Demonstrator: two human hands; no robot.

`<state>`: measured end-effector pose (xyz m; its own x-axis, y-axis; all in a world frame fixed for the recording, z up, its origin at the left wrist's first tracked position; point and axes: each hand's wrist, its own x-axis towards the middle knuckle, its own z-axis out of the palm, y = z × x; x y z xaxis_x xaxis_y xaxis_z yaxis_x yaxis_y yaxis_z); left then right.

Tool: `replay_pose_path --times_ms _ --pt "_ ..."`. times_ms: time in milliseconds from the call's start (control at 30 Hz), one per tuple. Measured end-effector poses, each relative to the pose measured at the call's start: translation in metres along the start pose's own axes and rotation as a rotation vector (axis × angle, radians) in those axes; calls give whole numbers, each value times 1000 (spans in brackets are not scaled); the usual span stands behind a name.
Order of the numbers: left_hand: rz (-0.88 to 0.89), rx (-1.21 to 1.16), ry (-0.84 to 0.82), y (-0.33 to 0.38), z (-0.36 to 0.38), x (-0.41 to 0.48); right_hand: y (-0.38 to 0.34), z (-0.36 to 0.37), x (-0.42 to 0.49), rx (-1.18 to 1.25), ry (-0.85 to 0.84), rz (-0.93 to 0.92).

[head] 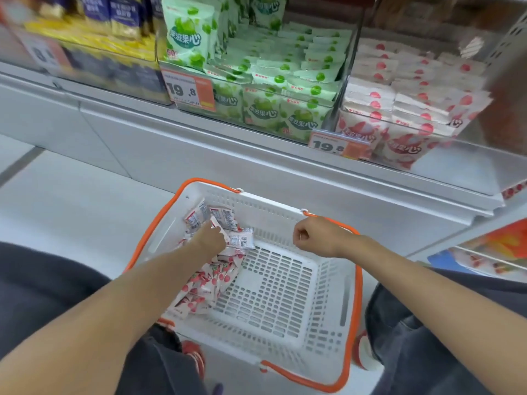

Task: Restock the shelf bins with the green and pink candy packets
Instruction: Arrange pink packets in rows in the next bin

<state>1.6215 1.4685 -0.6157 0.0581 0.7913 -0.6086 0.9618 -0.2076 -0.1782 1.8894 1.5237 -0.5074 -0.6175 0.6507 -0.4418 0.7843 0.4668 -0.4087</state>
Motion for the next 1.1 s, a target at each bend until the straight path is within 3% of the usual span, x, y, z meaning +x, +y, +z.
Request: replay_pose_path --times_ms 100,167,267,367,467,600,733,867,967,1100 --pt "21 -310 -12 1 -25 4 -1 0 -4 54 -27 32" --pt "42 -673 36 6 -51 5 0 -4 -5 89 -10 112" --pt "7 -1258 213 26 -96 9 7 -16 -8 162 149 278" --pt "36 -1803 114 50 -131 0 12 -29 -10 570 259 441" --pt "79 -2032 84 68 -151 -11 16 -45 -17 995 289 422" --pt "83 -1926 198 83 -168 -23 24 -74 -38 941 452 318" --pt "148 -1847 348 100 -204 -40 33 -102 -63 856 452 246" --pt "230 -1957 251 108 -231 -54 41 -116 -78 1148 543 203" --pt "364 -1700 341 105 -247 -62 44 -125 -90 1197 565 154" --pt "473 -1255 553 104 -286 -79 47 -143 -120 890 666 55"
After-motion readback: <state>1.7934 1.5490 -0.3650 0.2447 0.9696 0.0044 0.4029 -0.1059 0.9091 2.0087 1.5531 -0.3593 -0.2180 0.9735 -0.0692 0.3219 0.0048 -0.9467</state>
